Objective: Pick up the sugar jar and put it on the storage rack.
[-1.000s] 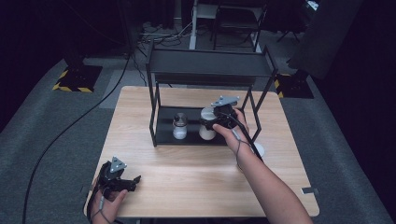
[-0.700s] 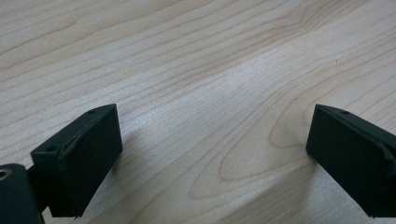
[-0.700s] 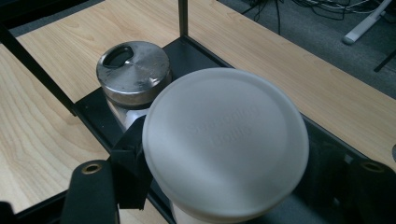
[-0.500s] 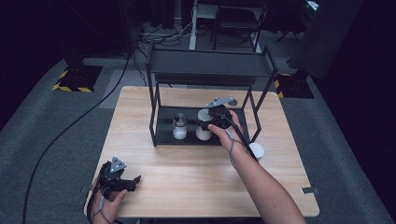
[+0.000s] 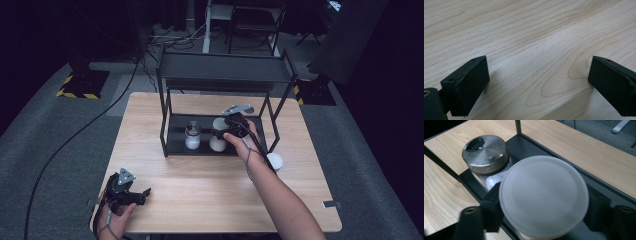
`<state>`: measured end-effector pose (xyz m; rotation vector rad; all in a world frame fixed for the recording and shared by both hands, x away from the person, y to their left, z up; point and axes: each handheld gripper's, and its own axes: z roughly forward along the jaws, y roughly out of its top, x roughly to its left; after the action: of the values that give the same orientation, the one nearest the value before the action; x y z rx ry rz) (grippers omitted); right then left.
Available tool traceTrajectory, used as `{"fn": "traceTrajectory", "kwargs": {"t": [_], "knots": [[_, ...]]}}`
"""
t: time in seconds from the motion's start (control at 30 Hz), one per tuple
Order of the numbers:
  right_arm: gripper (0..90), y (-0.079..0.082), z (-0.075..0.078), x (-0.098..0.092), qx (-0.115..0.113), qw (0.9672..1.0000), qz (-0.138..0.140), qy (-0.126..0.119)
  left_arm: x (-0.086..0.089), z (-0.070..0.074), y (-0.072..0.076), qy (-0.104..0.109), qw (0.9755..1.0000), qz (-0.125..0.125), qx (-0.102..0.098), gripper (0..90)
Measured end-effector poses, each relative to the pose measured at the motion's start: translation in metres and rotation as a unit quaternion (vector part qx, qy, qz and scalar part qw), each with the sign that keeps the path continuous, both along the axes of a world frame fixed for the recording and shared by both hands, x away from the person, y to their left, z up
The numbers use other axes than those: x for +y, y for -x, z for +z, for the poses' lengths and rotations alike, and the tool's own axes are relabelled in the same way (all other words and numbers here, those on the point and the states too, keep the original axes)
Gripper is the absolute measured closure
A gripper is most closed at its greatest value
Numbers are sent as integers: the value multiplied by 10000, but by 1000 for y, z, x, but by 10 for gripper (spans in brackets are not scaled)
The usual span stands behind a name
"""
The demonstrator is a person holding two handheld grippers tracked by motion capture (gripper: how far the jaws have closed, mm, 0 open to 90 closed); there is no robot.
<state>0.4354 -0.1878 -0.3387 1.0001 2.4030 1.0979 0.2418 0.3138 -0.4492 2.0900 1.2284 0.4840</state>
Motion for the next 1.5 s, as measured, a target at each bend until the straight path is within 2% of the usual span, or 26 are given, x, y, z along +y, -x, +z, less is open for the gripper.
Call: {"fn": "traceTrajectory", "kwargs": {"t": [0.03, 0.1, 0.33, 0.83, 1.03, 1.5], "knots": [[205, 1, 1, -1, 30, 10000, -40, -49, 0, 0, 0, 0, 10000, 0, -1, 30], [168, 3, 2, -5, 84, 9997, -64, -221, 0, 0, 0, 8, 10000, 6, -3, 30], [111, 26, 14, -14, -213, 9994, -20, -255, 0, 0, 0, 9, 10000, 9, -3, 30], [108, 66, 34, -57, -358, 9984, 114, -418, 0, 0, 0, 7, 10000, 8, -10, 29], [107, 80, 36, -73, -437, 9977, 118, -501, 0, 0, 0, 7, 10000, 11, -5, 29], [103, 109, 42, -107, -546, 9972, 85, -509, 0, 0, 0, 8, 10000, 11, -5, 29]]}}
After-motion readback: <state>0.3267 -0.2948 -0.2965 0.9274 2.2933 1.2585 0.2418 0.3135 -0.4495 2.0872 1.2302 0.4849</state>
